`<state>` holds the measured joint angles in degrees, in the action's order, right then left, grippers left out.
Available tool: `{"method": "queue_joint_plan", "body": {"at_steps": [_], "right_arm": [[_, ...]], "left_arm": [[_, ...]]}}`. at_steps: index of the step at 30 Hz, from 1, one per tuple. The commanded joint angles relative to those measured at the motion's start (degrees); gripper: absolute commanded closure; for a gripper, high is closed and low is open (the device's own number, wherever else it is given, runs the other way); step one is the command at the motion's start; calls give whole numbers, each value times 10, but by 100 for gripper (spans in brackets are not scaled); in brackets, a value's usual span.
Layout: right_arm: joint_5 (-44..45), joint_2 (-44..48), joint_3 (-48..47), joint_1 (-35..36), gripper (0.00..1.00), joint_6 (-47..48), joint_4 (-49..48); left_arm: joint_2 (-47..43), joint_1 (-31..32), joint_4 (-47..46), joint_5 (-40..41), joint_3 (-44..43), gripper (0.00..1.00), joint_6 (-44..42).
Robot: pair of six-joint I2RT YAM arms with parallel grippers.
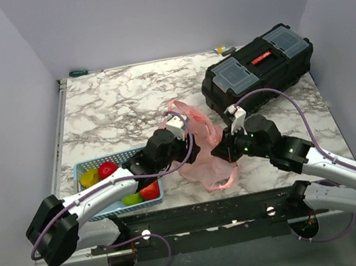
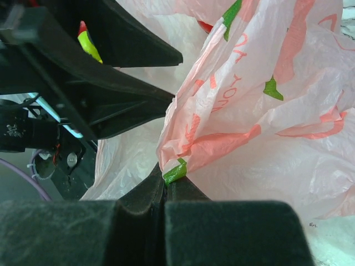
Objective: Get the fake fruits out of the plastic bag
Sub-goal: Adjust the plastic bag at the center of the board.
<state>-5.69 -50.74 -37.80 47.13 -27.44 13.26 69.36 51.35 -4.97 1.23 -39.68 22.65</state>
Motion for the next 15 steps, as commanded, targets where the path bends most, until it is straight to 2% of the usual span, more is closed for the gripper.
{"method": "queue_joint_plan", "body": {"at_steps": [1,4,5,6,7,9,12,15], "right_arm": [[3,-2,-2,0,99,-5,-11],[17,-1,-9,0,99,-9,-3],[38,-2,-13,0,95,-10,4],[74,-5,-19,0,84,-15,19],[104,-12,-28,0,64,-19,34],[140,-33,-55,0,38,-11,67],[158,-64,-97,0,18,16,87],[177,-93,-143,0,8,55,91]], "left_arm": [[30,3,2,71,2,47,-28],[40,3,-11,71,10,49,-21],[41,3,-18,70,15,49,-20],[39,3,-18,70,16,50,-18],[33,3,-15,68,17,51,-15],[14,3,-24,61,32,51,-10],[-18,3,-59,44,65,51,-7],[-44,4,-60,37,82,49,1]]}}
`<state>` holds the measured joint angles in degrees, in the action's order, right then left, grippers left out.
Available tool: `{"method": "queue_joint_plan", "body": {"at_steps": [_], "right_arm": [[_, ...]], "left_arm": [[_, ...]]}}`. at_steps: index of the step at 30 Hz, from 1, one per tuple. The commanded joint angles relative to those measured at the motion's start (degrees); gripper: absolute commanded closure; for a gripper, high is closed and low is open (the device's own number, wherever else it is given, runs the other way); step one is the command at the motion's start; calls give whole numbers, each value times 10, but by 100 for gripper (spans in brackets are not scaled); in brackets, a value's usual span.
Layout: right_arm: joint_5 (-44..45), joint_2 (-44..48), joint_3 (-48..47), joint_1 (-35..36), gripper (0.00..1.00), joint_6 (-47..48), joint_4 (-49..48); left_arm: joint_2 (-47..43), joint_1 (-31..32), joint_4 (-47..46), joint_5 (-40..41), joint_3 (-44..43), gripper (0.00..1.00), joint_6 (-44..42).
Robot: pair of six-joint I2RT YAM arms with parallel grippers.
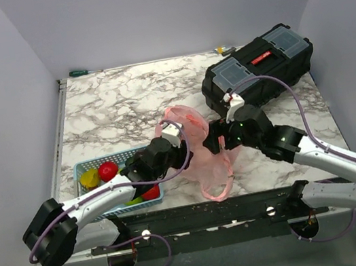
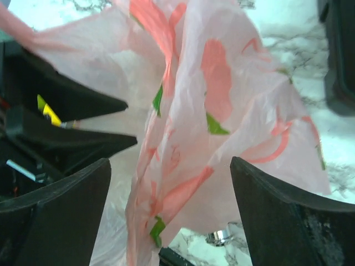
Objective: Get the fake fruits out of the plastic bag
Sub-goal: Adjust the plastic bag at the center of the board, then take out the fake fruit from the plastic bag.
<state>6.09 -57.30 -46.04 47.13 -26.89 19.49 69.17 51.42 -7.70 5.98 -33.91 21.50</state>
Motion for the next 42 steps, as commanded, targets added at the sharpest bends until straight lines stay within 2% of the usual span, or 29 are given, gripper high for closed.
{"method": "queue_joint_plan", "body": {"at_steps": [1,4,8,12,13,15,17,20,23,30,34,39,42], "right_arm": [[60,-39,-74,0,5,66,26],[83,-82,-109,-1,0,113,13],[11,-175,-165,-3,0,207,-3],[-17,-266,-214,-10,1,262,-8],[-18,-284,-217,-13,3,263,-23],[-15,-314,-238,-16,15,280,-26],[-28,-328,-255,-16,32,276,-26],[-73,-320,-259,-16,65,271,-39],[-102,-290,-259,-16,83,236,-39],[-139,-227,-238,-16,93,197,-43],[-126,-210,-224,-16,98,189,-53],[-139,-209,-216,-16,99,186,-59],[-146,-208,-206,-16,99,185,-60]], "left_arm": [[-52,3,-26,-9,27,49,16],[-77,3,-26,-11,44,48,20],[-84,3,-17,-13,47,47,14],[-86,3,-28,-17,53,47,21],[-88,3,-31,-16,55,47,24],[-93,3,-32,-19,57,46,29],[-96,3,-35,-24,58,45,31],[-90,4,-35,-21,51,45,22],[-97,13,-25,5,36,45,15],[-109,45,-104,33,63,46,1],[-92,56,-103,81,69,46,2],[-12,57,-14,187,5,43,17],[24,56,-30,218,-8,39,22]]}}
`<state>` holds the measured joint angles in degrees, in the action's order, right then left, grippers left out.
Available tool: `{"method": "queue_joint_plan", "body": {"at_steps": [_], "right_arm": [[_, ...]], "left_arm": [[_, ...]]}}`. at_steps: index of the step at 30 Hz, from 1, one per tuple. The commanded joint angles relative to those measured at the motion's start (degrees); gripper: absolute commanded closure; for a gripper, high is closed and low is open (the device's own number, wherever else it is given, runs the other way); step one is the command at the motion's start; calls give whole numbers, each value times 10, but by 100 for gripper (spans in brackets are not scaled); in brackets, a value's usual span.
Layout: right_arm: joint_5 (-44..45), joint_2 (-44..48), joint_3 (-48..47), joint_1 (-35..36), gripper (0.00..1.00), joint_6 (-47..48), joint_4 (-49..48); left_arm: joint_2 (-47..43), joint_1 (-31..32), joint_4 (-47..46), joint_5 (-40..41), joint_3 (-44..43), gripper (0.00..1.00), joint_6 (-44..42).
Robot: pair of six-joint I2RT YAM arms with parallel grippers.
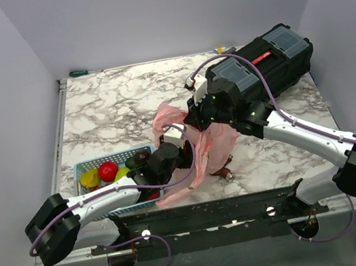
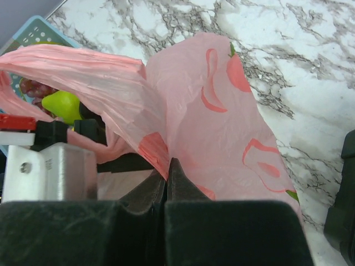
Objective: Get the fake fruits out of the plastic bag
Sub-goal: Take out the fake fruit from the plastic bag.
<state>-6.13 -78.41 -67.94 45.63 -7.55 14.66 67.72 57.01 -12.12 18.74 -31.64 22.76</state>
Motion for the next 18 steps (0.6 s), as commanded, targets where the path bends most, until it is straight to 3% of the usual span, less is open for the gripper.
{"method": "queue_joint_plan", "body": {"at_steps": [1,5,10,18], "right_arm": [[-26,4,15,-1,99,-10,-13],[-37,10,26,-1,99,-17,-16],[-39,27,42,-1,99,-19,-18],[-27,42,61,-1,99,-14,-4]], "left_arm": [[51,0,16,104,-38,38,15],[98,1,32,123,-72,28,24],[166,1,44,121,-109,22,7],[243,2,65,62,-123,22,41]]}}
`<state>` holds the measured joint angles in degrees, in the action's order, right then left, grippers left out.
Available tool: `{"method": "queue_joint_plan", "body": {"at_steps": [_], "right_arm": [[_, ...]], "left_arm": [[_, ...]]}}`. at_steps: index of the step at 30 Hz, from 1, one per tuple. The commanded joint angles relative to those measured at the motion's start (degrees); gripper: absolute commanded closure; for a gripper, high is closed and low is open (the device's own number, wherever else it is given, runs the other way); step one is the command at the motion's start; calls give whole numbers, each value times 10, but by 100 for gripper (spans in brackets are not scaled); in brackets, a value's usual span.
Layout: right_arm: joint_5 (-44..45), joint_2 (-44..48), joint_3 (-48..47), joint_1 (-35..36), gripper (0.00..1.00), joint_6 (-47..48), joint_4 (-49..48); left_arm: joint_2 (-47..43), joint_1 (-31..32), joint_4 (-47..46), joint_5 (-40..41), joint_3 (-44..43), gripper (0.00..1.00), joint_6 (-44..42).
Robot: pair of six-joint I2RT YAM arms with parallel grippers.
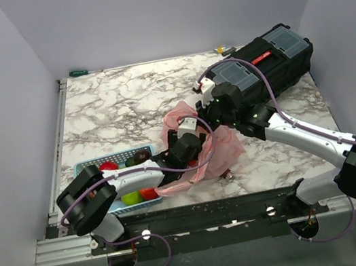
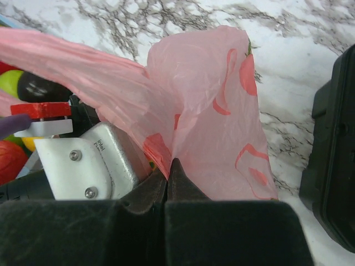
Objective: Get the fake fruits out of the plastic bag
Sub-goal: Take out the fake fruit from the plastic bag.
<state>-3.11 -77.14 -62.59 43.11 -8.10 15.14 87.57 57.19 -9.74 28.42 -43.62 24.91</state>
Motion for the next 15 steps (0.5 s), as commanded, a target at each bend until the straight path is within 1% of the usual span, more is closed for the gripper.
{"method": "queue_joint_plan", "body": {"at_steps": [1,4,11,13,15], "right_arm": [[-58,31,10,25,99,-10,-9],[-57,35,21,25,99,-11,-13],[-50,33,42,24,99,-8,-23],[-45,31,45,24,99,-7,-23],[-43,30,49,24,99,-8,-25]], "left_arm": [[47,1,39,-37,2,22,21],[54,0,37,-44,10,22,14],[56,0,39,-63,23,29,11],[58,0,36,-77,26,35,12],[50,0,36,-85,30,48,13]]}}
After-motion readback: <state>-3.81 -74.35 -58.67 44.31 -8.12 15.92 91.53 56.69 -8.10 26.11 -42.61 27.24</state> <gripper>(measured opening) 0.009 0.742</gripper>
